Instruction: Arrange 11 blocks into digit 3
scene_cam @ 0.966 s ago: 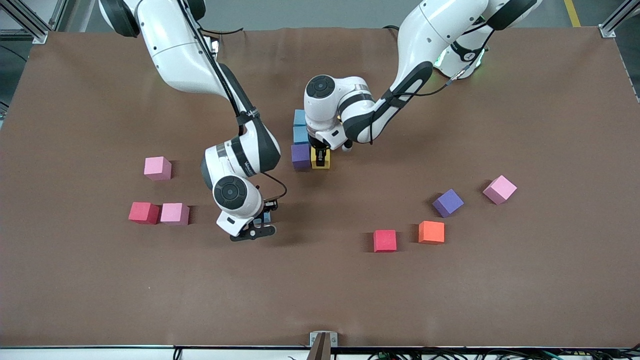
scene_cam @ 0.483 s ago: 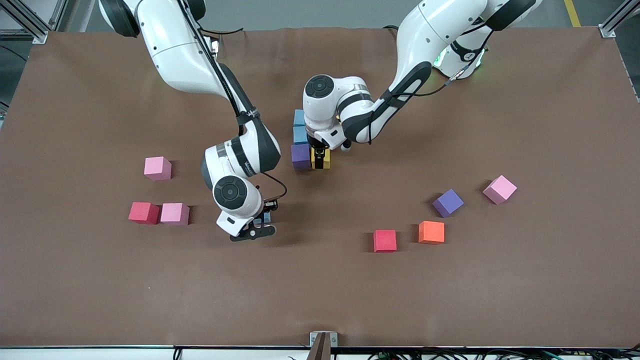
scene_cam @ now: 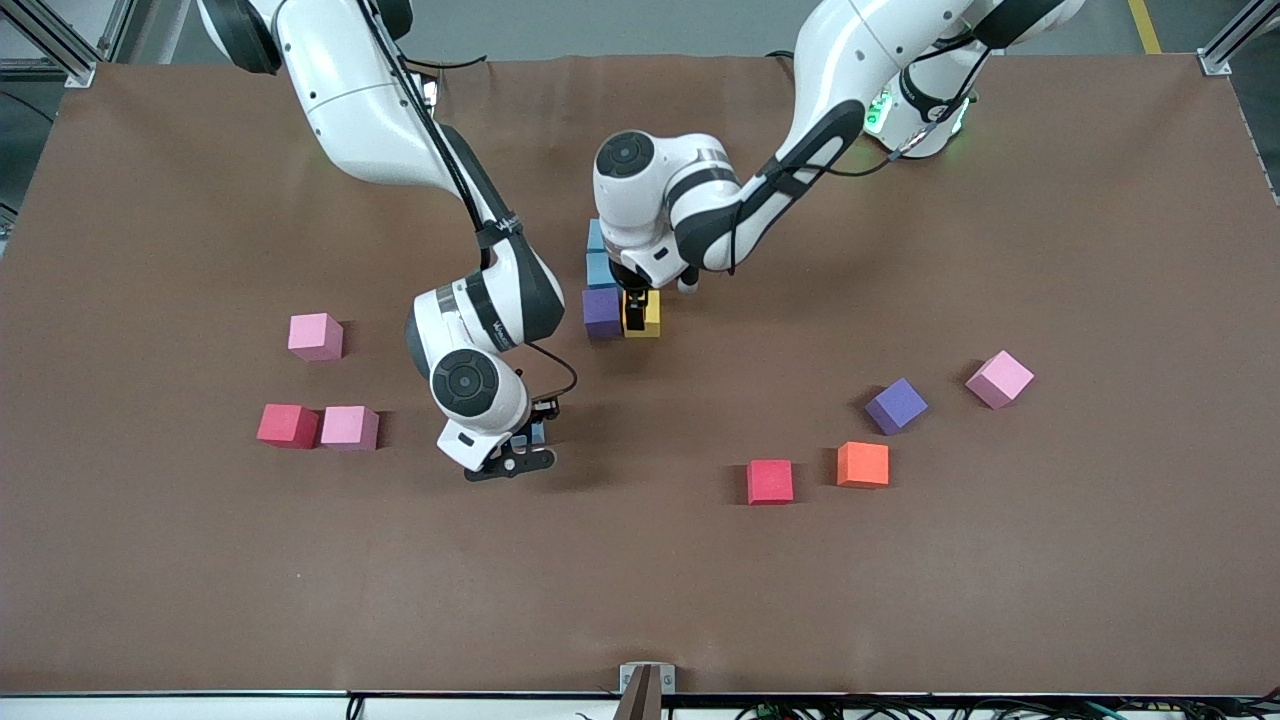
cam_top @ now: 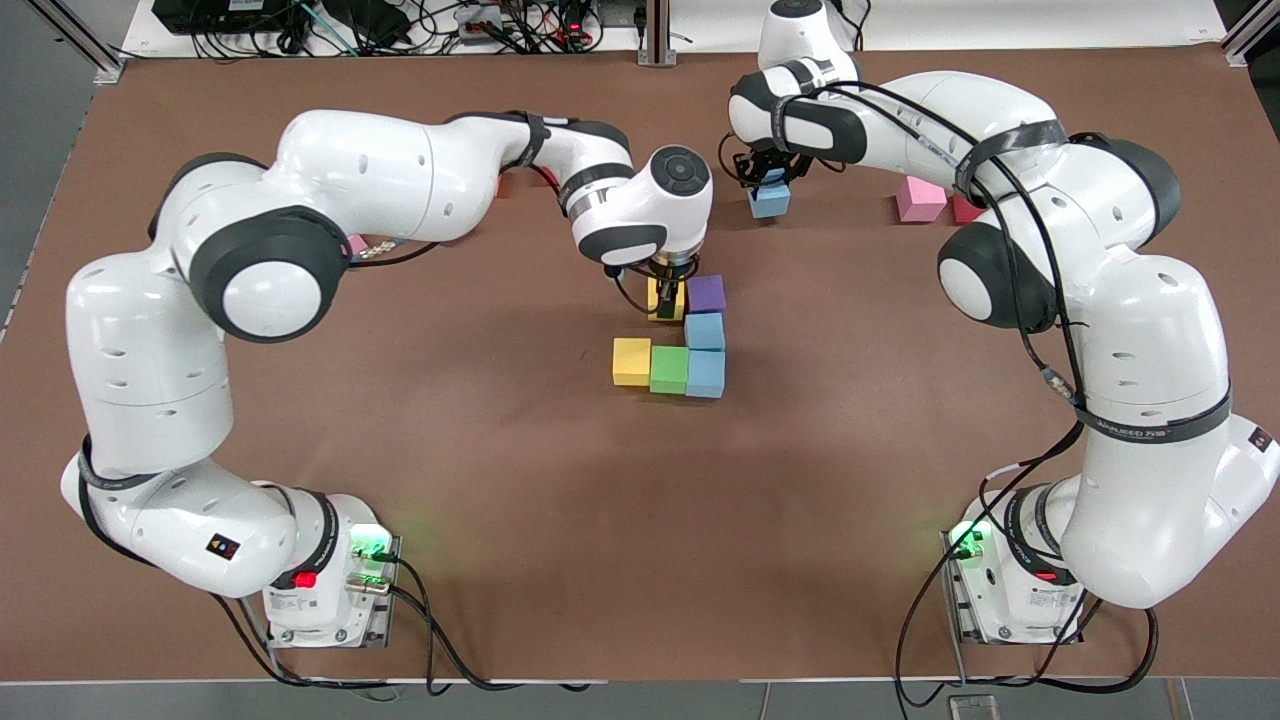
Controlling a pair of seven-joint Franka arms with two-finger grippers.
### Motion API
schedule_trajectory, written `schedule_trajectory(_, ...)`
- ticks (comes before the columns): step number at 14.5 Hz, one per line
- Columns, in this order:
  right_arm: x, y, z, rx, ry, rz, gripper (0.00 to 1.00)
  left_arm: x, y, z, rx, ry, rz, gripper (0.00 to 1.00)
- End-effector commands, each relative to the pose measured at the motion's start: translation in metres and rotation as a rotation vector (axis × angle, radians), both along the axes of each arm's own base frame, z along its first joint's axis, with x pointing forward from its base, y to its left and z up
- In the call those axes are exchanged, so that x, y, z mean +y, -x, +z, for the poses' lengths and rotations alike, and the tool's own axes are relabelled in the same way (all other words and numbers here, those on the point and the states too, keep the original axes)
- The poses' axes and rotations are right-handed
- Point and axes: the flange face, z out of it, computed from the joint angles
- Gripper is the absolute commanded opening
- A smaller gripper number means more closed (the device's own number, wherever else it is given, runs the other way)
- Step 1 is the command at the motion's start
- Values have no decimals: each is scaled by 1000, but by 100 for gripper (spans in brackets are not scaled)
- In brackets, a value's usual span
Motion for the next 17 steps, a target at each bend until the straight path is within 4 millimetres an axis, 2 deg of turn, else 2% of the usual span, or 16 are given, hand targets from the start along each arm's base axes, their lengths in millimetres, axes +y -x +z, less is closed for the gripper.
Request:
schedule_trajectory(1, 2, 3, 3, -1, -18, -17, 30, 2, 14, 44, -92, -21, 158, 100)
schedule_trajectory(3, 2, 4, 2, 3, -22, -21, 30, 12, 5, 66, -102, -41, 122, 100)
schedule_trajectory(6, 12, 11, -3, 7, -30, -15, 30, 43, -27, 89, -66, -77, 58, 100)
schedule_trajectory(8, 19, 17, -6, 3, -28, -38, 30, 71, -63, 105, -52, -98, 29, 100)
schedule_trajectory(12, 55, 40, -7, 2, -11, -93, 30, 128, -135, 131, -54, -93, -38, 100)
schedule_trajectory(14, 73, 55, -10, 9, 0, -104, 30, 159, -171, 133, -42, -88, -96, 100)
schedule_trajectory(16, 89, 73, -17, 20, 11, -81, 30, 179, -197, 129, -26, -89, -214, 100)
schedule_trajectory(17, 96, 82, -21, 28, 13, -69, 30, 194, -215, 122, -10, -86, -264, 100)
